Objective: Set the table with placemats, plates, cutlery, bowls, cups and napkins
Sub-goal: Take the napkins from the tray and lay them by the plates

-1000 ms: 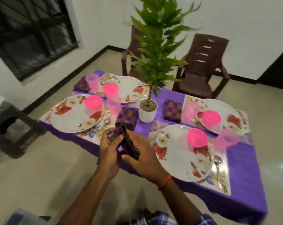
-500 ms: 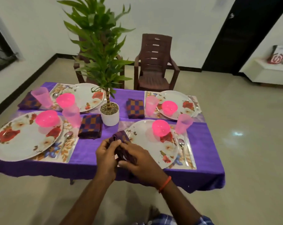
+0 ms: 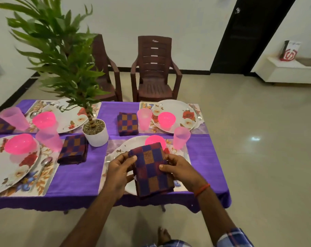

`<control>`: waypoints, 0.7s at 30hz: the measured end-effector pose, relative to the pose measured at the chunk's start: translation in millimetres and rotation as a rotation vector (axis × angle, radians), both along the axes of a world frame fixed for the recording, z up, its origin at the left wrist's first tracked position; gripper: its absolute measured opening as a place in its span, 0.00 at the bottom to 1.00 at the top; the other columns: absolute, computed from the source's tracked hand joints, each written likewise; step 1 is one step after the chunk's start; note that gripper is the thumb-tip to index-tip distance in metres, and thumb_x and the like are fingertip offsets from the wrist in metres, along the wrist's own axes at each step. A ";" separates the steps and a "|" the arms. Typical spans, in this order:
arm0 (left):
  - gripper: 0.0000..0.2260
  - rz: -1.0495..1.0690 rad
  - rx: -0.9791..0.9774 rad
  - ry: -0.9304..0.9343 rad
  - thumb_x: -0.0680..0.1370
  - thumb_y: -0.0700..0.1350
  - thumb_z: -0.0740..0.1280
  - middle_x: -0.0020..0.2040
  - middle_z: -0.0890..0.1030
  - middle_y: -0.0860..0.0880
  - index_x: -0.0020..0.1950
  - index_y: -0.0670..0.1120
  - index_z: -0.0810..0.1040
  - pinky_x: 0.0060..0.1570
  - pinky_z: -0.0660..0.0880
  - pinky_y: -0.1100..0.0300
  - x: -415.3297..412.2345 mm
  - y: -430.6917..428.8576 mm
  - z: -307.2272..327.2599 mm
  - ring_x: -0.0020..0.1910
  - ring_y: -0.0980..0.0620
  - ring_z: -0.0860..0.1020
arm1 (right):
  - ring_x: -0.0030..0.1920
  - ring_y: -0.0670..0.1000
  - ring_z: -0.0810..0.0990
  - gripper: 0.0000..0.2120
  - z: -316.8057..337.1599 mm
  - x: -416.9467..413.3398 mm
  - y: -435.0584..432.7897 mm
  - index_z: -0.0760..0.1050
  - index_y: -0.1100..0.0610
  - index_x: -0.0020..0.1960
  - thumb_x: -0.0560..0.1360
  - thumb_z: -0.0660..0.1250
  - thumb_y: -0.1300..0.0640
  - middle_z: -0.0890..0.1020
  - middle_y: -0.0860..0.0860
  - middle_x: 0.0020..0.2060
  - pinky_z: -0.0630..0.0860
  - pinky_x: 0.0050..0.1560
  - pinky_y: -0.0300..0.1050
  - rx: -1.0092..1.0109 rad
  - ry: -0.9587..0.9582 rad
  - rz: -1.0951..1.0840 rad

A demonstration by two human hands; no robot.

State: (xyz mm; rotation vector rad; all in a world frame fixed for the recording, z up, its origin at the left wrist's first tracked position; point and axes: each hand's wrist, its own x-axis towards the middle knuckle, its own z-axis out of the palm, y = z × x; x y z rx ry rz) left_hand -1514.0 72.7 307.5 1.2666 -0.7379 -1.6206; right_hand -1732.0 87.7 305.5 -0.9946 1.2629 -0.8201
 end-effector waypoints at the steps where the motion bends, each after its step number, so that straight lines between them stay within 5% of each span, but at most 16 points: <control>1: 0.06 -0.021 0.008 -0.046 0.80 0.39 0.69 0.52 0.86 0.43 0.55 0.46 0.82 0.42 0.81 0.50 -7.3 -2.7 -3.8 0.50 0.44 0.84 | 0.55 0.54 0.85 0.14 0.3 -13.8 -1.9 0.78 0.59 0.63 0.79 0.67 0.67 0.85 0.56 0.56 0.83 0.52 0.50 0.020 0.008 0.003; 6: 0.06 -0.032 0.014 -0.207 0.79 0.43 0.72 0.52 0.87 0.46 0.56 0.47 0.83 0.57 0.79 0.44 -38.0 -11.6 -10.6 0.54 0.45 0.84 | 0.52 0.53 0.85 0.14 -7.6 -82.8 -5.1 0.76 0.62 0.63 0.79 0.62 0.71 0.85 0.56 0.55 0.82 0.50 0.47 0.081 0.010 -0.023; 12: 0.04 0.003 0.041 -0.227 0.81 0.43 0.70 0.49 0.88 0.48 0.54 0.47 0.83 0.58 0.79 0.44 -67.4 -27.3 -15.5 0.53 0.46 0.85 | 0.53 0.58 0.83 0.13 -23.1 -160.7 -15.0 0.76 0.63 0.61 0.79 0.60 0.72 0.83 0.64 0.57 0.80 0.58 0.59 0.083 0.082 -0.217; 17: 0.05 0.033 0.022 -0.239 0.81 0.44 0.69 0.48 0.88 0.48 0.55 0.46 0.82 0.56 0.80 0.45 -88.3 -41.6 -16.8 0.53 0.45 0.85 | 0.48 0.58 0.85 0.10 -27.6 -197.6 -36.6 0.77 0.58 0.56 0.81 0.61 0.68 0.85 0.62 0.53 0.84 0.48 0.55 0.036 0.133 -0.417; 21: 0.05 0.058 0.006 -0.254 0.82 0.44 0.68 0.49 0.88 0.49 0.55 0.47 0.83 0.55 0.80 0.45 -98.7 -52.5 -15.7 0.52 0.46 0.85 | 0.52 0.55 0.84 0.10 -43.8 -208.3 -57.8 0.73 0.57 0.63 0.83 0.62 0.61 0.83 0.55 0.54 0.83 0.48 0.53 -0.023 0.253 -0.535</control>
